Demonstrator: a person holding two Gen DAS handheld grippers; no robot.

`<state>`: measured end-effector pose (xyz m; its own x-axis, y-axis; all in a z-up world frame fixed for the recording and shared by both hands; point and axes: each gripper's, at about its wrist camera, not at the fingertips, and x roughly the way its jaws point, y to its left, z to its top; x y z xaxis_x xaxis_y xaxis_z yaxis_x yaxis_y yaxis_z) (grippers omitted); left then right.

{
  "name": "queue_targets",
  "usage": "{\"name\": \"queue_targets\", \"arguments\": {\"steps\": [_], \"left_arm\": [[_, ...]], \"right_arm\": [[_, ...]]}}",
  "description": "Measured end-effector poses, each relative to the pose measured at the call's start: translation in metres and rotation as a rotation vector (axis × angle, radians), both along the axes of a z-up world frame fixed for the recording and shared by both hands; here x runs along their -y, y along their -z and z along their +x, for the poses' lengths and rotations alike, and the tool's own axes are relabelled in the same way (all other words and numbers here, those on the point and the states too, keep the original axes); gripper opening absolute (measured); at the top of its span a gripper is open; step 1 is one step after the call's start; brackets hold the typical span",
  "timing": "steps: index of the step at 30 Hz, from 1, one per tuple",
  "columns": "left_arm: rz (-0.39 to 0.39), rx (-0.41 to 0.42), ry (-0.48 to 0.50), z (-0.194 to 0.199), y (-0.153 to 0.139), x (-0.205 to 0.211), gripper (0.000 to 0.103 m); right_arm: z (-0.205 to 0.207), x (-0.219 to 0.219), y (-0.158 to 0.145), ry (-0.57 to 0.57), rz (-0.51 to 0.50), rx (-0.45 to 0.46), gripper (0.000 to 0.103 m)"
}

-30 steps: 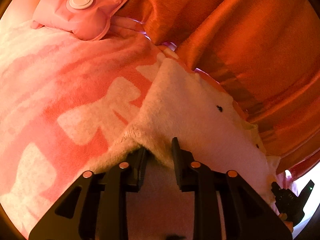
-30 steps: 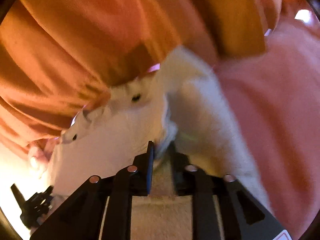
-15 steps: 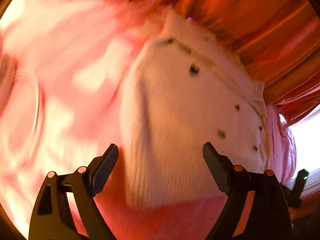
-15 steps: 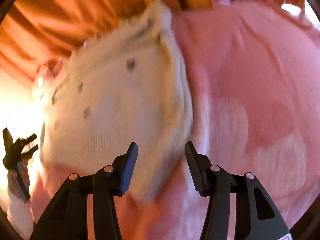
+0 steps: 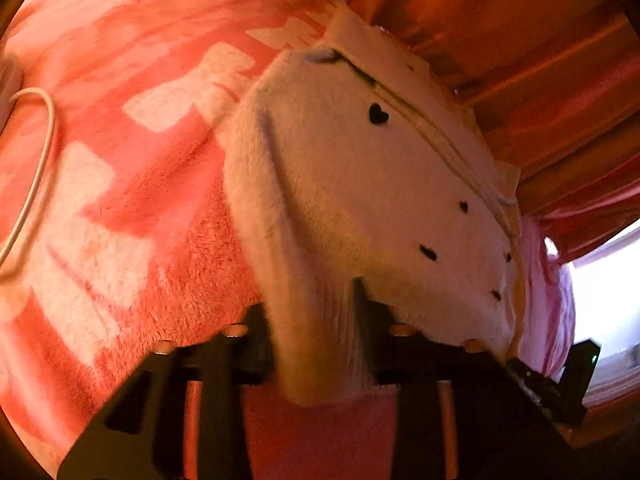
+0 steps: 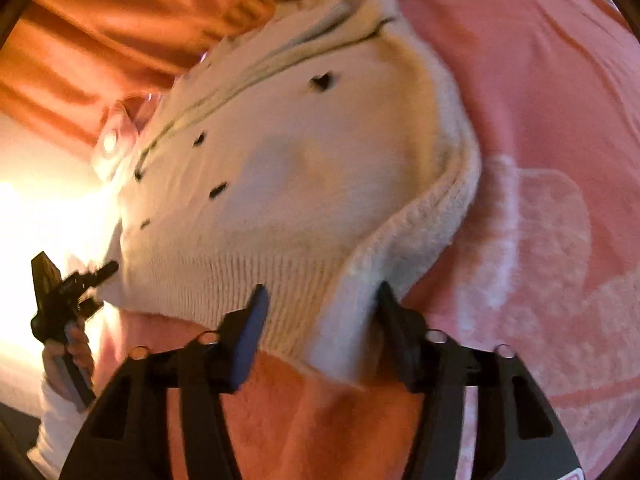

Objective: Fold small clothes
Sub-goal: 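Grasp the ribbed hem with both tools and fold it up toward the collar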

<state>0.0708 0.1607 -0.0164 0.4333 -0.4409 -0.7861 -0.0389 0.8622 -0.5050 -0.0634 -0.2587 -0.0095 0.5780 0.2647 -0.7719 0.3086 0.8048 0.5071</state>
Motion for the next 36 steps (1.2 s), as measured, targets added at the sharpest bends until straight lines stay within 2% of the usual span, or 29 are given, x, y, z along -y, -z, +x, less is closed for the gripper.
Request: {"name": "queue_targets", "arguments": {"steps": [1,2,7,10,12,15,16,18,19,20,21,22,24,31,32,33,34,35,36], "left_arm": [[0.006,0.0,0.01,-0.001,-0.001,0.001,0.01],[0.009,0.007,0.015,-0.002,-0.004,0.002,0.009],[0.005,0.103,0.034,-0.026,-0.042,-0.007,0.007],[0.014,0.138,0.063,-0.05,-0.06,-0.015,0.007],[0.046,0.129,0.087,-0.057,-0.055,-0.012,0.007],[0.162,0.102,0.11,-0.054,-0.034,0.0,0.009],[0.223,0.092,0.109,-0.051,-0.025,0.008,0.013],[0.281,0.084,0.106,-0.049,-0.016,0.015,0.017],[0.315,0.079,0.101,-0.049,-0.013,0.018,0.027],[0.34,0.085,0.098,-0.048,-0.01,0.022,0.042],[0.342,0.095,0.103,-0.048,-0.01,0.022,0.048],[0.351,0.099,0.096,-0.047,-0.009,0.024,0.056],[0.36,0.096,0.097,-0.043,-0.006,0.025,0.058],[0.358,0.084,0.095,-0.03,0.003,0.029,0.064],[0.354,0.077,0.091,-0.029,0.003,0.029,0.064],[0.347,0.07,0.088,-0.029,0.003,0.03,0.061],[0.335,0.066,0.1,-0.03,0.001,0.029,0.042],[0.311,0.066,0.123,-0.031,-0.002,0.029,0.011],[0.267,0.057,0.149,-0.033,-0.005,0.027,0.012]], "right_arm": [[0.003,-0.001,-0.001,0.004,-0.009,-0.003,0.014],[0.002,0.0,-0.004,0.002,-0.009,0.011,0.012],[-0.03,0.007,-0.042,0.073,-0.006,0.158,0.009],[-0.069,0.014,-0.062,0.128,-0.011,0.216,0.009],[-0.08,0.012,-0.059,0.127,-0.044,0.193,0.008],[-0.078,0.016,-0.036,0.139,-0.064,0.122,0.01],[-0.075,0.019,-0.026,0.129,-0.058,0.096,0.012],[-0.059,0.013,-0.008,0.11,-0.071,0.029,0.016],[-0.053,0.011,-0.002,0.104,-0.066,0.002,0.018],[-0.05,0.009,-0.002,0.102,-0.069,-0.008,0.019],[-0.048,0.009,-0.003,0.103,-0.074,-0.006,0.027],[-0.046,0.012,-0.004,0.104,-0.066,0.004,0.042],[-0.038,0.014,-0.002,0.099,-0.038,-0.002,0.047],[-0.011,0.009,0.012,0.048,0.051,-0.037,0.048],[-0.007,0.008,0.011,0.046,0.054,-0.033,0.045],[-0.004,0.007,0.01,0.044,0.047,-0.032,0.028],[-0.001,0.004,0.009,0.036,0.038,-0.027,0.012],[-0.002,0.002,0.007,0.033,0.037,-0.019,0.012],[-0.004,0.0,0.003,0.044,0.031,0.005,0.011]]}}
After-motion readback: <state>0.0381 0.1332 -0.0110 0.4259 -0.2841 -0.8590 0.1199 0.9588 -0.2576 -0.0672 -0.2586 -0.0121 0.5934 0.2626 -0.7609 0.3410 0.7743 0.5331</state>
